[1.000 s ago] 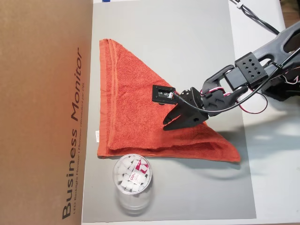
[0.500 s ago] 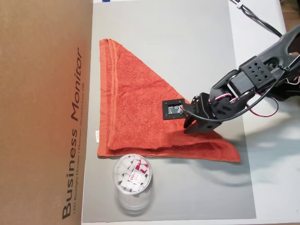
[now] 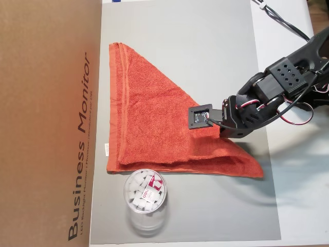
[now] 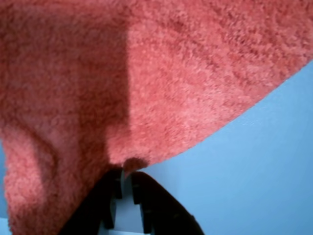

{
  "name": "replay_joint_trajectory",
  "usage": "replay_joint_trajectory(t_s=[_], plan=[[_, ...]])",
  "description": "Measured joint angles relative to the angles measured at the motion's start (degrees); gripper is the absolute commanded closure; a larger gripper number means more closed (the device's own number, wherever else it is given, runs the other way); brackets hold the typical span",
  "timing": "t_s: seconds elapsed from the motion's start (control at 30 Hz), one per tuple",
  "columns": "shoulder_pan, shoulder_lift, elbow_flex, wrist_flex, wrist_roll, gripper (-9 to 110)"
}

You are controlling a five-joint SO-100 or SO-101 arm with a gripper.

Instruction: Fold the blanket.

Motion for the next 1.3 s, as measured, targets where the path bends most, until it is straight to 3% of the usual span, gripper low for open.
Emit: replay_joint_trajectory(t_s=[0.3, 0.8, 1.03, 1.3], plan=[[-0.35, -5.10, 6.86, -12.22, 0.00, 102], [-2.55, -15.38, 2.55, -13.54, 0.00, 102], [-3.87, -12.74, 2.37, -11.51, -0.18, 102], [-10.55, 1.32, 2.46, 0.88, -0.26, 102]])
